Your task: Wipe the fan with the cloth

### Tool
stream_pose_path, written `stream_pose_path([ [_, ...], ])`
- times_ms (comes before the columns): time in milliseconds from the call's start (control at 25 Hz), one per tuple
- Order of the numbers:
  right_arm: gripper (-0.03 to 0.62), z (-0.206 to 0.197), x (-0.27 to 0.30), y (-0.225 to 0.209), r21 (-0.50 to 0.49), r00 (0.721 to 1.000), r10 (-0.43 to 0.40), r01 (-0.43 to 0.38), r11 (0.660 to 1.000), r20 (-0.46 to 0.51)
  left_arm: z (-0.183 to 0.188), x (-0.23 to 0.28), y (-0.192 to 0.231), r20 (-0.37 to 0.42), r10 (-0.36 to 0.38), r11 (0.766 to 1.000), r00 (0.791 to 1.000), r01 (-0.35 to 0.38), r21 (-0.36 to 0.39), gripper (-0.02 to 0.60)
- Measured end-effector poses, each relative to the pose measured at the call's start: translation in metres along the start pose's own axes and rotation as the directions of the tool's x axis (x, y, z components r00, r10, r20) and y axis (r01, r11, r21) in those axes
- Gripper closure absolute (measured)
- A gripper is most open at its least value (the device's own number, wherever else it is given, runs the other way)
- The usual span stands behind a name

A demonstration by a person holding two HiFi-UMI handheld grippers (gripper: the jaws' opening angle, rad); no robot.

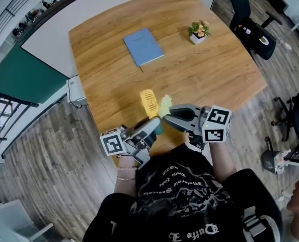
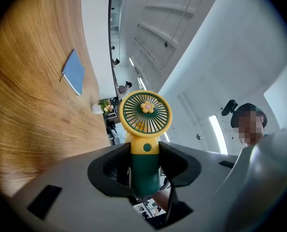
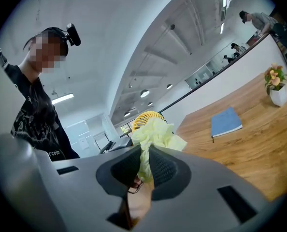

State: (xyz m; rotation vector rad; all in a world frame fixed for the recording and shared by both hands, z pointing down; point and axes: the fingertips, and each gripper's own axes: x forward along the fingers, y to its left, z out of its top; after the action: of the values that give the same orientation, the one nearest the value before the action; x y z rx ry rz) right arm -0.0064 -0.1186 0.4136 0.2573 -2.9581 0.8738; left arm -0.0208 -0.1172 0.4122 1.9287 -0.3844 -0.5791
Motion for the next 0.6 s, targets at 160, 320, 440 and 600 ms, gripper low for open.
stream_pose_path([
  [160, 0.536, -0.010, 0.007, 0.005, 0.017, 0.999, 0.025, -0.025, 1.000, -0.021, 0.003, -0.008, 0.011, 0.050, 0.055, 0.997, 0.997, -0.052, -0.058, 0.383],
  [320, 0.537, -0.019, 0.013, 0.009, 0.037, 0.997, 0.059, -0.057, 0.998, -0.053, 0.017, -0.016, 0.024, 0.137, 0.119, 0.990, 0.983, -0.106, -0.097, 0.383],
  [440, 0.536, -0.029, 0.012, 0.013, 0.062, 0.994, 0.078, -0.073, 0.995, -0.071, 0.025, -0.020, 0.037, 0.179, 0.190, 0.980, 0.965, -0.174, -0.100, 0.383],
  [600, 0.536, -0.040, 0.006, 0.014, 0.067, 0.992, 0.078, -0.071, 0.995, -0.103, 0.032, -0.028, 0.063, 0.232, 0.333, 0.941, 0.914, -0.310, -0.133, 0.383],
])
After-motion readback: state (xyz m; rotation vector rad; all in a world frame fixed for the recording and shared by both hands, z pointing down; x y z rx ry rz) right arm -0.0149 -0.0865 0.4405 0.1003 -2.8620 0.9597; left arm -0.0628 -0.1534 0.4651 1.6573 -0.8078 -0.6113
